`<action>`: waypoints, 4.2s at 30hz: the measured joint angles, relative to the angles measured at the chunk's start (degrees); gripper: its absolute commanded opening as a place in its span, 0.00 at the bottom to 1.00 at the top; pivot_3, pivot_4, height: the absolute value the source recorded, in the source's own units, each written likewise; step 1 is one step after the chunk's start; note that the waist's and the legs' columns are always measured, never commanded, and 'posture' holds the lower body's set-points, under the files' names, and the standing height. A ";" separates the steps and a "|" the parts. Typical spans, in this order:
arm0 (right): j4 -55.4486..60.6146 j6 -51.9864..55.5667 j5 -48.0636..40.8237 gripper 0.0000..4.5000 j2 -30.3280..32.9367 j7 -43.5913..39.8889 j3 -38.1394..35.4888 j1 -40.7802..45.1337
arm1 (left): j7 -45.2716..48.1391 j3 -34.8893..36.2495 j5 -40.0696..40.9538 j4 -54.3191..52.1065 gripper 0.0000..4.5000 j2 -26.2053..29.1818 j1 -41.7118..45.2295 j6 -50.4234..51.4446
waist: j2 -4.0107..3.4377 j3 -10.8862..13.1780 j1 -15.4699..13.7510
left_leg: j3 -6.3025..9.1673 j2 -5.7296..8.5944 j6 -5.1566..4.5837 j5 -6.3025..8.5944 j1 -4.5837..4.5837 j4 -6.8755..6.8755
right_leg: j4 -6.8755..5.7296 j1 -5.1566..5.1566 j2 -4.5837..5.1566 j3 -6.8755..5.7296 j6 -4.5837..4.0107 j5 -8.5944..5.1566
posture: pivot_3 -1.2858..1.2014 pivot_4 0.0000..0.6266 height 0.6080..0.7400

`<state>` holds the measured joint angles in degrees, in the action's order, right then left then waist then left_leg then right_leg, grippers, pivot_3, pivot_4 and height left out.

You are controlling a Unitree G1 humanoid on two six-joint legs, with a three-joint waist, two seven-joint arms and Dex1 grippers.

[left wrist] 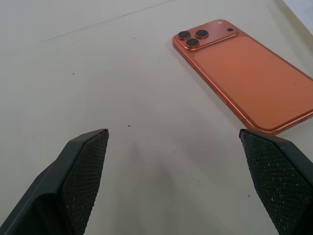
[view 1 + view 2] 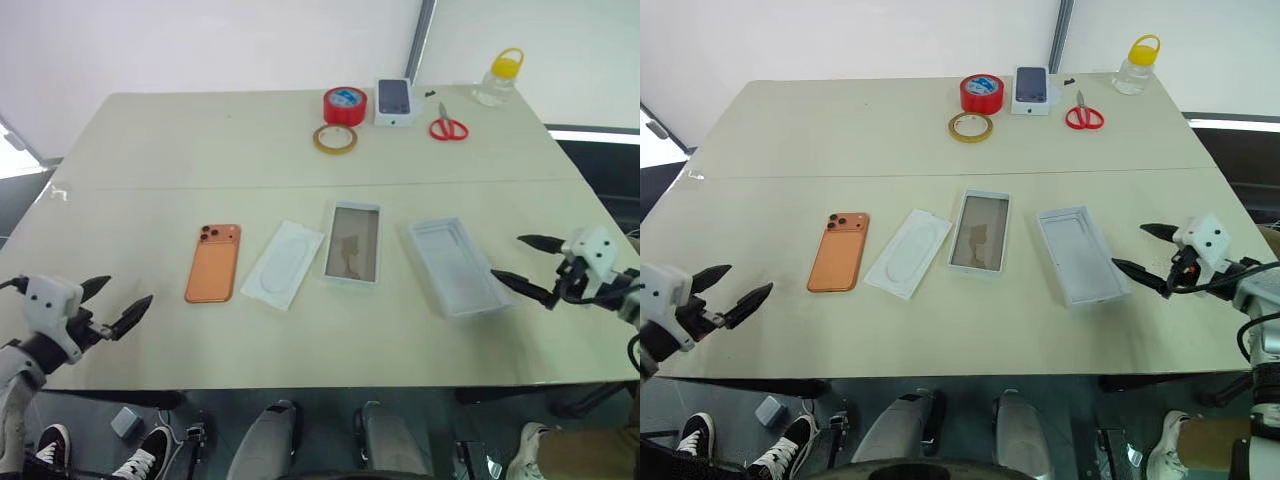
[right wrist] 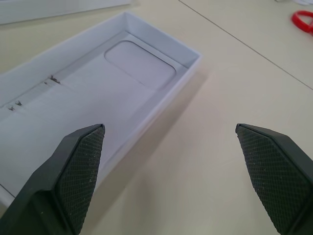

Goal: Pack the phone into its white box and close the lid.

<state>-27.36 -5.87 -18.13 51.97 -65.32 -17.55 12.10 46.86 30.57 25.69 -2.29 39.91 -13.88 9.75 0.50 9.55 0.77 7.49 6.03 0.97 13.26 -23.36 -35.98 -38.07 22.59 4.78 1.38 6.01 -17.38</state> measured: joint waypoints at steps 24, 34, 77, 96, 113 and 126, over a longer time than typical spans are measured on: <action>5.01 3.25 -0.30 0.99 0.19 1.91 -0.80 -0.34 | 1.54 0.20 0.76 0.04 1.00 0.05 3.13 -1.56 | 0.00 0.00 -0.03 | -0.01 0.00 0.00 0.00 0.00 0.00 | 0.02 0.00 0.01 0.00 0.00 0.00 | 0.52 0.24 1.00; 17.23 10.18 -1.42 0.99 -3.92 2.65 5.62 5.08 | -1.70 -8.73 3.24 -6.65 1.00 0.41 11.46 13.50 | -0.01 0.02 -0.08 | 0.01 0.00 0.00 0.00 -0.02 -0.01 | 0.00 0.02 -0.01 -0.01 0.03 0.01 | 0.52 0.24 1.00; 31.86 13.76 -0.29 1.00 -11.05 4.27 17.93 8.84 | -11.50 -19.58 13.19 9.87 0.47 -18.38 41.78 54.50 | 0.02 -0.03 -0.14 | 0.09 0.07 0.17 -0.10 0.00 -0.15 | -0.06 -0.03 -0.04 -0.06 0.07 0.02 | 0.52 0.24 1.00; 32.18 17.76 6.79 1.00 -17.05 7.39 29.63 9.53 | -20.34 -11.78 16.44 8.71 0.01 -23.20 41.01 56.54 | -0.08 -0.13 0.22 | 0.09 0.04 0.37 -0.22 0.02 -0.14 | -0.13 0.03 -0.09 -0.03 0.06 0.02 | 0.52 0.24 1.00; 26.11 25.16 13.20 0.00 -17.41 4.86 35.76 15.21 | -34.70 -2.24 23.11 3.70 0.00 -29.36 41.56 59.45 | 0.07 -0.04 0.05 | 0.10 0.04 0.51 -0.30 -0.05 -0.13 | -0.11 0.08 -0.10 -0.06 0.07 0.03 | 0.52 0.24 1.00; 29.04 19.88 15.11 0.00 -23.16 4.10 40.97 15.27 | -47.14 3.81 32.60 1.39 0.00 -33.07 47.39 60.39 | 0.21 0.01 -0.01 | 0.10 0.06 0.54 -0.32 -0.06 -0.16 | -0.11 0.07 -0.10 -0.07 0.08 0.03 | 0.52 0.24 1.00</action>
<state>1.68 14.01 -3.02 28.81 -61.22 23.42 27.37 -0.27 34.38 58.29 -0.90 6.84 33.51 70.14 0.72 9.56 0.76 7.59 6.08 1.51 12.95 -23.42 -36.14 -38.19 22.66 4.69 1.31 6.08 -17.35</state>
